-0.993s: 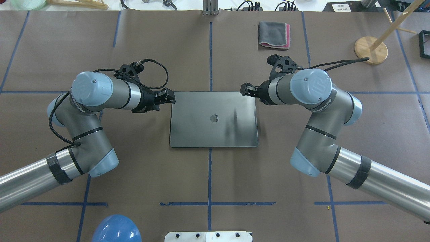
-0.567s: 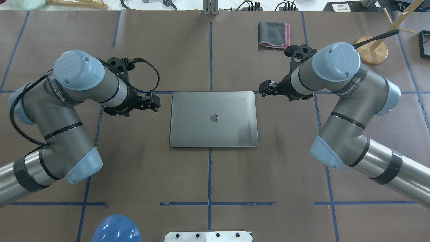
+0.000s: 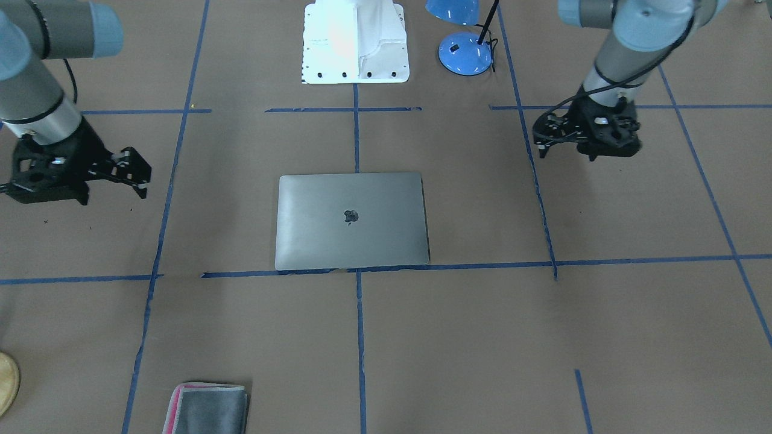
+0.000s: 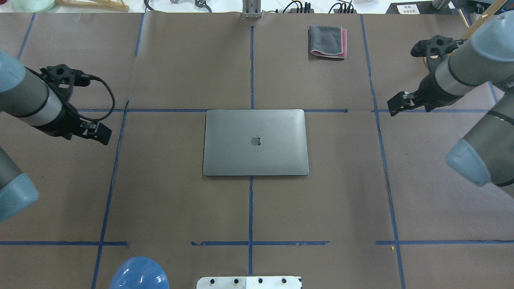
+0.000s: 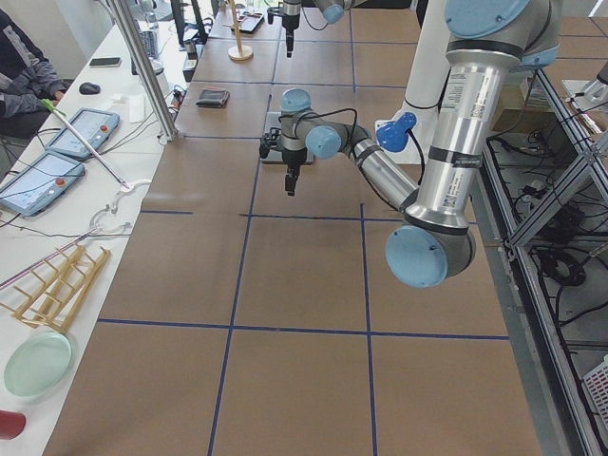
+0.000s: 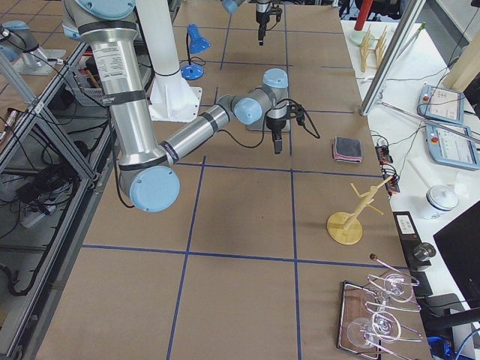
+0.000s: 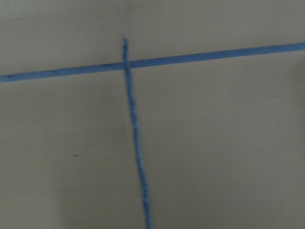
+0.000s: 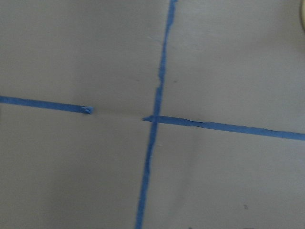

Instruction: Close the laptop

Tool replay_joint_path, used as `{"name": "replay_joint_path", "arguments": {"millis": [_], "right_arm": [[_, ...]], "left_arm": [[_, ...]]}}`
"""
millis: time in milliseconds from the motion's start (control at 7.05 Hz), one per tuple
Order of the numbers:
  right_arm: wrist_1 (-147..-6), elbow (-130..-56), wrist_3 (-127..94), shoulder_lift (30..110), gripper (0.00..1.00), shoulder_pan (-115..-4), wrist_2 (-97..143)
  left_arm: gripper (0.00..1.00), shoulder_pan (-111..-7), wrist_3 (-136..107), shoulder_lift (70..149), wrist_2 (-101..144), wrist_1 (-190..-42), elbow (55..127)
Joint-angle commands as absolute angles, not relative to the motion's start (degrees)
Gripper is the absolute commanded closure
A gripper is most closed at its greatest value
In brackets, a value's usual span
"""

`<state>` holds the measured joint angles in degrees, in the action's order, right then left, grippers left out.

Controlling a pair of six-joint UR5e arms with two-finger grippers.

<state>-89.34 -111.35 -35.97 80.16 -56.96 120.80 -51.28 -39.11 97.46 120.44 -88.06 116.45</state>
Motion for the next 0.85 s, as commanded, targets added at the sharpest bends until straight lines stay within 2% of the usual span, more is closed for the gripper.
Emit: {"name": "replay_joint_path", "arguments": {"millis": [0, 426, 709], "right_arm": [[-89.8, -112.2, -16.2, 89.5, 0.01, -68.0, 126.4], [-89.8, -110.8, 3.9, 99.8, 0.01, -80.8, 130.9], [-89.5, -106.9, 9.7, 103.8, 0.01, -86.6, 133.9]], "left_arm": [[0.0, -66.9, -15.5, 88.0, 128.9, -87.4, 115.8], [0.0, -85.6, 7.1, 85.8, 131.1, -77.5, 109.2], [0.0, -90.3, 10.5, 81.7, 136.5, -77.2, 105.2]]}}
